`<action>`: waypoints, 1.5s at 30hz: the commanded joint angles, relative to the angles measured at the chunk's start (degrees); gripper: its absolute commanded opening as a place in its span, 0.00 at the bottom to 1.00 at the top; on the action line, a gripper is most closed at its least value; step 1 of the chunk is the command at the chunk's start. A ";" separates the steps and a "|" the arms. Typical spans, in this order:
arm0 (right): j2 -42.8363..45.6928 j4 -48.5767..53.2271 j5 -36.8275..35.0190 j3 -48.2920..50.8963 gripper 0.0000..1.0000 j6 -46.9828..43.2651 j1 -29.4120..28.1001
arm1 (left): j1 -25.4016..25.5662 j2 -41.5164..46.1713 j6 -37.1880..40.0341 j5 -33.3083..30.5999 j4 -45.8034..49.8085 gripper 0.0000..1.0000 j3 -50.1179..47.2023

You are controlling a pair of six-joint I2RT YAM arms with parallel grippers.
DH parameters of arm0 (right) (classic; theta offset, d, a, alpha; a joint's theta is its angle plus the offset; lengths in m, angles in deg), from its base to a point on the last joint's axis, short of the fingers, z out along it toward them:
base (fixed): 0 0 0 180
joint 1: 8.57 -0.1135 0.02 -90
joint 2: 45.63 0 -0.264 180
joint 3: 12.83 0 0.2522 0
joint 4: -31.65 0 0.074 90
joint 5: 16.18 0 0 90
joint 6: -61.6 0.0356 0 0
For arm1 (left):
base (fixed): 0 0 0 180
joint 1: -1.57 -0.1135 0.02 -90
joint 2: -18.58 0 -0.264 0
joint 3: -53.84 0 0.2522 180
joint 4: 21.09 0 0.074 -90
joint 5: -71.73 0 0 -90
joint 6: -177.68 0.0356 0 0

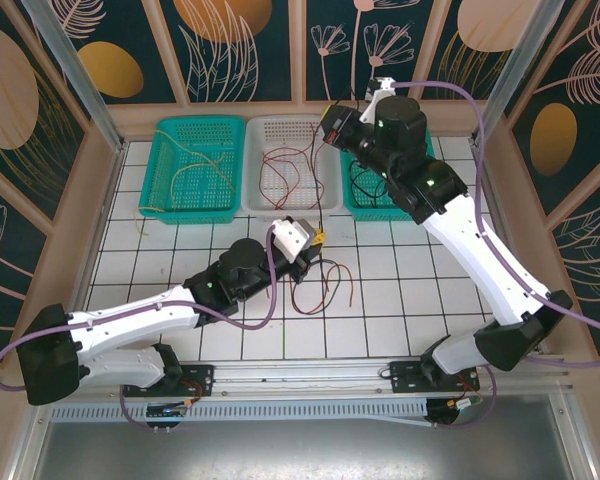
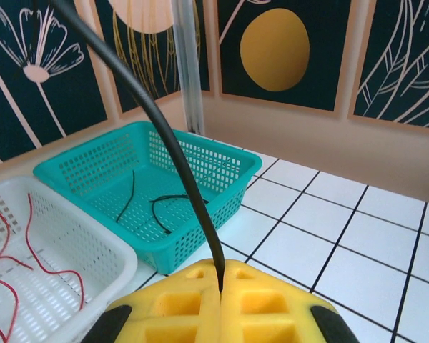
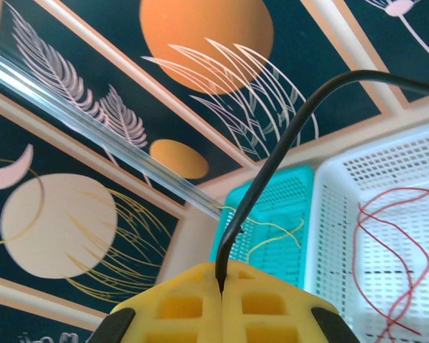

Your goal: Untangle the cables

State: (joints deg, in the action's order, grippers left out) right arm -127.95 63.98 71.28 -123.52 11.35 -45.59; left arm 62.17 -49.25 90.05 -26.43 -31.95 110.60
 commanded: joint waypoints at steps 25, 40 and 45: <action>-2.18 3.32 -1.57 -2.23 0.00 -4.49 2.91 | 0.97 6.28 -1.27 7.64 -7.05 0.00 2.80; -6.17 6.18 -1.17 -14.86 0.00 -11.67 16.84 | -0.66 8.08 -28.70 -29.19 20.47 0.99 1.72; -12.36 6.72 -0.29 -18.81 0.00 -14.70 21.23 | -6.65 8.83 -42.59 -23.34 35.15 0.97 2.73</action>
State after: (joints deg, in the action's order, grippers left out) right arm -136.19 70.29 70.40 -140.46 -0.04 -25.98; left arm 58.32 -41.71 58.66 -50.59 -9.09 112.07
